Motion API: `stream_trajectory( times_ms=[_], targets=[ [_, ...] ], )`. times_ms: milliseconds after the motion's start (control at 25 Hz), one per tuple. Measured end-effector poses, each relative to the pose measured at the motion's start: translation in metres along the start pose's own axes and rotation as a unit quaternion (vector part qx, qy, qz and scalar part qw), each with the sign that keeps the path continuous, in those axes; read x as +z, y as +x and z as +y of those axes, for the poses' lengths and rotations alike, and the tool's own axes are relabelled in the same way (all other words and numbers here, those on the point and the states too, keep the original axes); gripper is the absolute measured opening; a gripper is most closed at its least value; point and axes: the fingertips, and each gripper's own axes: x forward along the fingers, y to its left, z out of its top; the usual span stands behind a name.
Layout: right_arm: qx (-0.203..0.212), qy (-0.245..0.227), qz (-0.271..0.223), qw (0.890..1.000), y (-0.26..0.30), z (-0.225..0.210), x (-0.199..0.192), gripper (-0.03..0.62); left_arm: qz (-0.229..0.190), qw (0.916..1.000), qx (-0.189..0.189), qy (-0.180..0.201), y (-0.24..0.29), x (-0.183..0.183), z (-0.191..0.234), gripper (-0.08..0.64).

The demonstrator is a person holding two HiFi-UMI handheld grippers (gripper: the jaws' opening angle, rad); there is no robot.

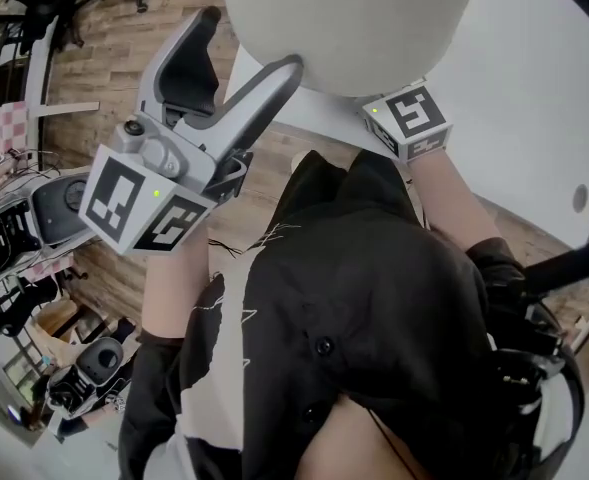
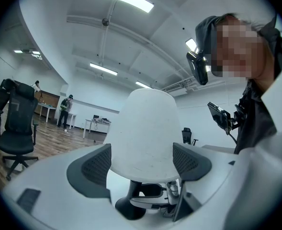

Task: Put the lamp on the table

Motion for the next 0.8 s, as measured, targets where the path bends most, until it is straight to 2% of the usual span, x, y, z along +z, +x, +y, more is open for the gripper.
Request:
stream_trajectory(
  times_ms=[360,800],
  targets=[
    [-0.009,-0.001,0.010,1.000,-0.026,0.006,-0.020,0.202,0.015,0.9998,-0.012,0.009,-0.001,-0.020,-0.015,0.413],
    [-0.061,-0.007,0.010,0.998,-0.054,0.022,-0.027,0.202,0.033,0.9975,-0.060,0.017,-0.018,-0.034,-0.025,0.413]
  ],
)
